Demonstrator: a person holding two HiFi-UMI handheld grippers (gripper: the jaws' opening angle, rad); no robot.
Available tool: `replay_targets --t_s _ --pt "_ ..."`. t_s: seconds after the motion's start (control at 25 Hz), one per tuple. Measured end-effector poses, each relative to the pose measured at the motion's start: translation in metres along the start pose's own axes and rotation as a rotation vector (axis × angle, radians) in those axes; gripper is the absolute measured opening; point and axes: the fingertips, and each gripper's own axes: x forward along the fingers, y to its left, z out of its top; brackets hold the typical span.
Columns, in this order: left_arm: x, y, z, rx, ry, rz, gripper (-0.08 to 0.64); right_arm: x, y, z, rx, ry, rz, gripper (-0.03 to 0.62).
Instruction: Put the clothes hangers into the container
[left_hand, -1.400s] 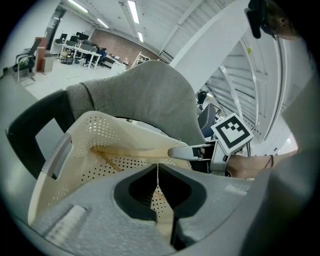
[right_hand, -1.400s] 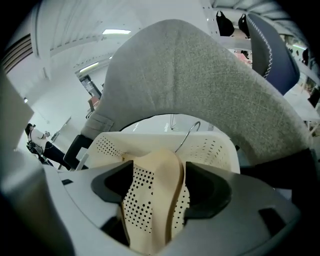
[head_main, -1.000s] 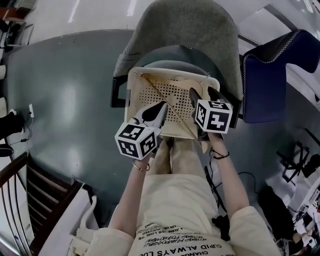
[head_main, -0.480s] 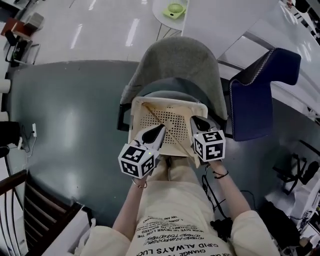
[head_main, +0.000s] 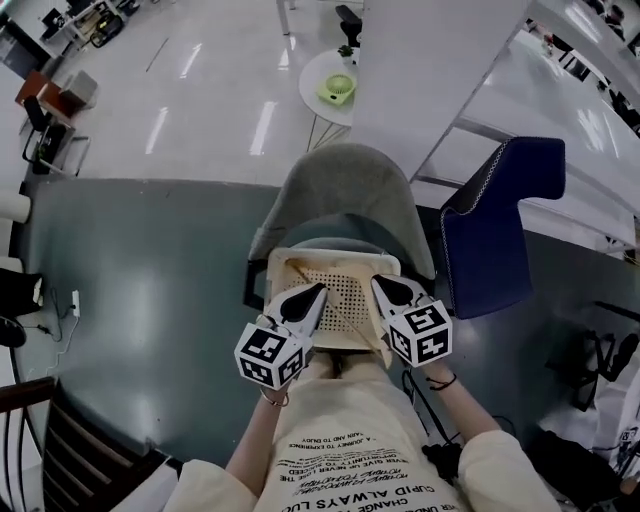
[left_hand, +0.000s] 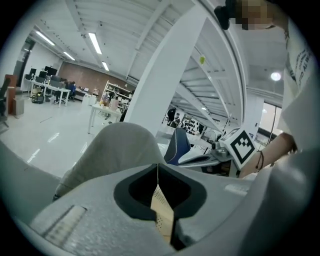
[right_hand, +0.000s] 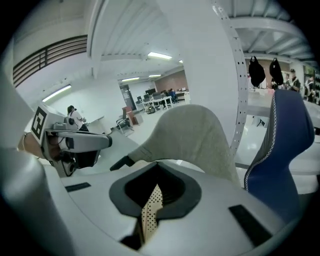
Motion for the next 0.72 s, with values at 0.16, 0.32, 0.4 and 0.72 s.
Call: replay_targets --t_s 0.16,0.32,0.4,0.72 --pt "-0.012 -0.002 0.027 0.051 -0.054 -0.006 0.026 -0.015 0.007 0.027 0.023 -0.083 0.013 0.003" --pt "-0.021 -0.006 0.054 0.093 -0.115 0.002 0.026 -0.032 0.006 0.055 0.040 -0.161 0.017 0.003" --pt "-0.028 -0.005 0.066 0.105 -0.147 0.018 0.026 -0.041 0.005 0.068 0.047 -0.202 0.017 0.003" --pt "-0.055 0.002 0.113 0.178 -0.268 0.109 0.026 -0.075 0.006 0.120 0.048 -0.363 0.021 0.003"
